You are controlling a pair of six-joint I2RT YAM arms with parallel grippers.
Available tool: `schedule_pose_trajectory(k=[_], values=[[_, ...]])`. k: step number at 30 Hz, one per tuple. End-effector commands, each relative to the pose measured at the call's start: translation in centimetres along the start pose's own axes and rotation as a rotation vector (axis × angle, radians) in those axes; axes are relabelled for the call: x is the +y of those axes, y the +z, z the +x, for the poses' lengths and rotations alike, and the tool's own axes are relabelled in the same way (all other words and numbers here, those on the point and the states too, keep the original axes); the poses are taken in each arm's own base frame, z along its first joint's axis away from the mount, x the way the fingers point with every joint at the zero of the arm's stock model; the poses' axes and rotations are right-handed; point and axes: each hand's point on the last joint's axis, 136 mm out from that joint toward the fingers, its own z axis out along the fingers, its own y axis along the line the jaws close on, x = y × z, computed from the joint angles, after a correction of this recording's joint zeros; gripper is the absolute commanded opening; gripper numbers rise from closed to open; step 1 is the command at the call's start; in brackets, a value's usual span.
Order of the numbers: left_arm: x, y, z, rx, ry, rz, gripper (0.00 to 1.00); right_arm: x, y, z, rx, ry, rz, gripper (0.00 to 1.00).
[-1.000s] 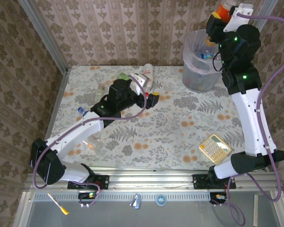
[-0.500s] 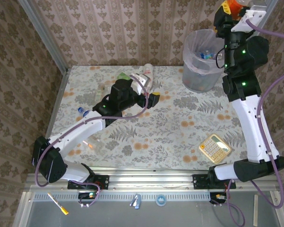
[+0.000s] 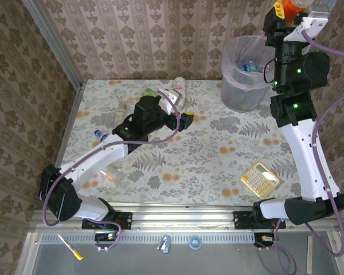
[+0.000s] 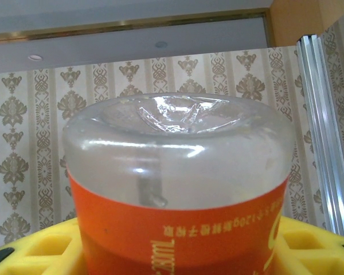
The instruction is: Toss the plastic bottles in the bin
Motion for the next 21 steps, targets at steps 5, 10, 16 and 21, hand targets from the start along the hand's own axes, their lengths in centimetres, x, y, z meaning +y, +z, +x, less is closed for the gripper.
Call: schedule_pose_trajectory(k=[5,10,16,21], values=[[0.3,-0.4,-1.5,-0.033,0.013,-0.012,1.0,-0.6,-0.3,-1.7,-0.068,0.012,0.022,0.19],[0.4,-0.5,-1.5,-0.031,0.013,-0.018,1.0,-0.8,0.1,-1.1,-0.06,0.007,0.029,0.19],[0.6,-0.7,-1.5,-0.03,0.013,-0.031,1.0,-1.3,1.0,0.7,-0.034,0.015,0.046,0.19],[1.0,-1.2,-1.5,-0.027,0.011,-0.053,1.0,-2.7,3.7,5.9,0.095,0.024,0.074,0.19]])
